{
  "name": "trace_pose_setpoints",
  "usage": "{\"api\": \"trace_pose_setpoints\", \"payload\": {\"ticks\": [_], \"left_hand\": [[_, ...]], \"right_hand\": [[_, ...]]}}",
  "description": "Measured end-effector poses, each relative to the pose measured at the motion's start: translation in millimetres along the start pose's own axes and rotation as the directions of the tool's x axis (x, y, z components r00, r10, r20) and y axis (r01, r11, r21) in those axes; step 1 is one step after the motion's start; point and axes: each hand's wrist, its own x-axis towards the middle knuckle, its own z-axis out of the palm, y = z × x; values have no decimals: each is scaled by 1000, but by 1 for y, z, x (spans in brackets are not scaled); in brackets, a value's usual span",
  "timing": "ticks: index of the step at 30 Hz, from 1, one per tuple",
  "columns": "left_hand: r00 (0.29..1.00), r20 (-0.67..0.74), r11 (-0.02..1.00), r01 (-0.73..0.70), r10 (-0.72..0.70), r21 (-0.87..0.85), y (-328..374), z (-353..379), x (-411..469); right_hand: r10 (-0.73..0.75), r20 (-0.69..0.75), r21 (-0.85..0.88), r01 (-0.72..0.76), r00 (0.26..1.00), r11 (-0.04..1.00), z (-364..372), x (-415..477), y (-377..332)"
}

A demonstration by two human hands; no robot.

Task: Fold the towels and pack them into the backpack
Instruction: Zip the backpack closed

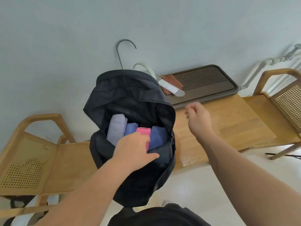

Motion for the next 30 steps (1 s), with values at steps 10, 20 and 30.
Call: {"api": "trace_pose_setpoints", "payload": {"ticks": [10, 20, 30], "left_hand": [[997, -57, 994, -66, 61, -91, 70, 33, 33], [991, -31, 991, -132, 131, -19, 65, 31, 37], [994, -22, 992, -102, 104, 78, 72, 34, 36]], "right_hand": [[153, 508, 16, -187, 848, 982, 28, -40, 66], [278, 490, 136, -388, 826, 912, 34, -32, 52], [448, 503, 414, -661, 739, 625, 36, -24, 52]]}}
